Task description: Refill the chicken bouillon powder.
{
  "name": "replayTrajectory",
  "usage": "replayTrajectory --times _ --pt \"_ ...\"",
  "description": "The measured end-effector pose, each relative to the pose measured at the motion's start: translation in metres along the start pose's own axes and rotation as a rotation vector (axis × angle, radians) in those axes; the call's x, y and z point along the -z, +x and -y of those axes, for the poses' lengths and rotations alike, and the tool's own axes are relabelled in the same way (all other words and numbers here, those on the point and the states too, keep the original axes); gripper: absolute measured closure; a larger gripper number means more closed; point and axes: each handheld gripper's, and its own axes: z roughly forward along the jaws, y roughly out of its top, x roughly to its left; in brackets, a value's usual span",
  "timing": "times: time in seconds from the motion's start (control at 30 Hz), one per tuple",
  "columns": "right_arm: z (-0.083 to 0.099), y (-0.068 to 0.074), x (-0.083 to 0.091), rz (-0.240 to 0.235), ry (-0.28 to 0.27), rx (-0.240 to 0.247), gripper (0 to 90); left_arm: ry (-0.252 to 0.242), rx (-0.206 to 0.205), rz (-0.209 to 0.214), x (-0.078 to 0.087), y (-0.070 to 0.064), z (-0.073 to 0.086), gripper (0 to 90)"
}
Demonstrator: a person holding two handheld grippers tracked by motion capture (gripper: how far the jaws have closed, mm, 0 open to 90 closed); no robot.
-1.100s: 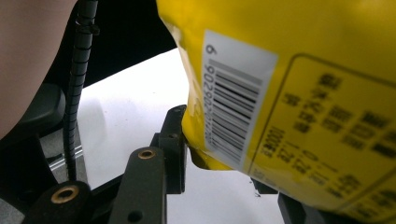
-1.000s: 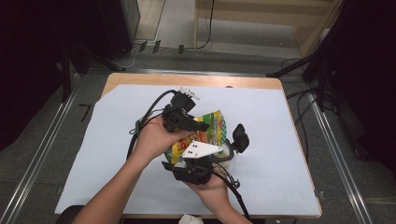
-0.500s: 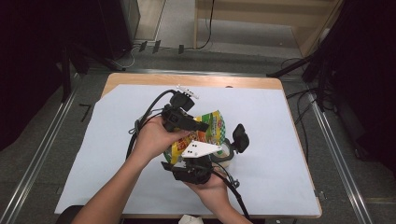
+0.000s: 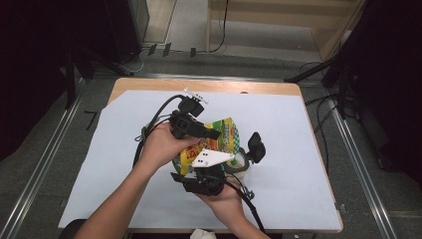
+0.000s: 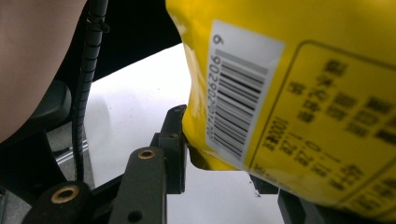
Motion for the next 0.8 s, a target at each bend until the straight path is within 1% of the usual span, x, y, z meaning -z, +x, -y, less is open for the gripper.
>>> replayTrajectory --times 0.07,0.17,0.2,0.3,0.4,0.47,0.5,0.7,0.8 --pt "0.0004 0.0 0.0001 0.002 0.001 0.001 64.6 -0.001 -0.011 -0.003 -0.0003 -0.0014 -0.0002 74.0" --pt "-0.0003 -0.0008 0.0003 0.006 -0.003 0.008 64.6 -0.013 -0.011 0.002 0.0011 -0.0015 -0.0006 73.6" --pt "-0.0006 -0.0009 0.0003 0.007 -0.003 0.009 64.6 -0.014 -0.006 0.001 0.0013 -0.0008 -0.0009 73.6" --pt "-0.0006 -0.0004 -0.0003 0.003 -0.003 0.003 64.4 -0.006 -0.002 0.003 0.0008 -0.0007 -0.0004 73.6" --pt "0.0003 0.0007 -0.0009 0.008 -0.008 0.001 64.4 -0.007 -0.017 -0.008 0.0011 -0.0034 -0.0001 73.5" --pt "0.0005 0.0001 -0.0018 0.009 -0.007 0.004 64.5 -0.007 -0.007 -0.01 0.0012 -0.0026 0.0 73.4" --pt "0.0004 0.0001 -0.0021 0.007 -0.007 0.003 64.4 -0.004 -0.003 -0.004 0.001 -0.0018 0.0 73.5" --pt "0.0003 0.0003 -0.0011 0.01 -0.006 0.006 64.3 -0.005 0.0 0.003 0.0003 -0.0007 -0.0003 73.4" --pt "0.0002 0.001 -0.0005 0.009 -0.007 0.009 64.3 -0.006 -0.004 -0.004 0.0012 -0.0019 -0.0004 73.4"
